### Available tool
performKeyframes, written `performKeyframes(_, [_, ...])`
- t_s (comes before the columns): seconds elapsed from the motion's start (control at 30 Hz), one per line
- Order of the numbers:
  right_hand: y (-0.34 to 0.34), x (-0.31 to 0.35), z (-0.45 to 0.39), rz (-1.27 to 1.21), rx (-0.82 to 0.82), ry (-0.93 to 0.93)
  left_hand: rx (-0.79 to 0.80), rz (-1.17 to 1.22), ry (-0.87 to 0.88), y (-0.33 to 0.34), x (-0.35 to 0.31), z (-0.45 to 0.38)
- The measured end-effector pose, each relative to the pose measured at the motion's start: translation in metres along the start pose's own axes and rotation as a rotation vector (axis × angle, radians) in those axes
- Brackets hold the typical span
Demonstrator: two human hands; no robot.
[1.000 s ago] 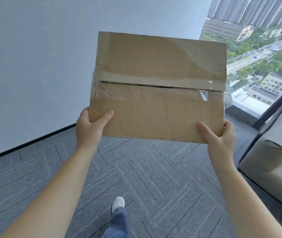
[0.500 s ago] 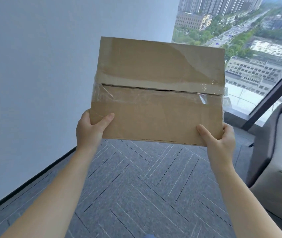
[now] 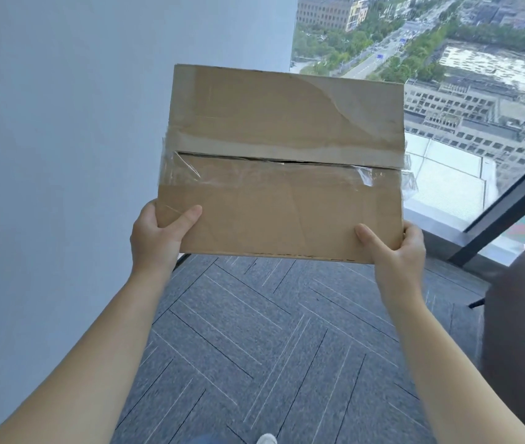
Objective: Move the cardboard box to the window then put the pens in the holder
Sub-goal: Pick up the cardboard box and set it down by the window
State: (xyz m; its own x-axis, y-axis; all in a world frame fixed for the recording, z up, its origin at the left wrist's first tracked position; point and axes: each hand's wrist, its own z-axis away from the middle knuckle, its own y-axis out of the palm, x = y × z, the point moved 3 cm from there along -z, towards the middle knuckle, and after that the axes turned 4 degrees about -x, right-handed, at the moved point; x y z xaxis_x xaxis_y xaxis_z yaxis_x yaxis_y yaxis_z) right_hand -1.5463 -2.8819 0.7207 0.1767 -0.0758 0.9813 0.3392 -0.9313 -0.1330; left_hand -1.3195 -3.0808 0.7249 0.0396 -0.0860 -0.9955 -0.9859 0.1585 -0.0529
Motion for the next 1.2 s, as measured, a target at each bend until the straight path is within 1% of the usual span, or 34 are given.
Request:
performKeyframes(0.13, [0.04,-0.018,-0.083,0.029,-0.011,0.036,0.016,-0.007,-0.017,0.059,0.016,-0.08])
performKeyframes(0.23, [0.074,-0.044,-0.143,0.042,-0.034,0.072,0.05,-0.022,-0.045,0.104,0.038,-0.145])
performKeyframes(0.5, [0.191,-0.119,-0.309,0.09,-0.15,0.215,0.18,-0.124,-0.129,0.234,0.11,-0.35])
performKeyframes(0.7, [0.247,-0.17,-0.41,0.171,-0.211,0.346,0.29,-0.22,-0.209,0.325,0.164,-0.463])
performKeyframes(0.83, [0.283,-0.226,-0.469,0.206,-0.236,0.44,0.342,-0.253,-0.271,0.383,0.216,-0.525])
performKeyframes(0.97, [0.322,-0.293,-0.53,0.225,-0.242,0.511,0.368,-0.301,-0.336,0.438,0.284,-0.585])
performKeyframes(1.2, [0.379,-0.438,-0.627,0.26,-0.277,0.588,0.421,-0.337,-0.384,0.539,0.424,-0.674])
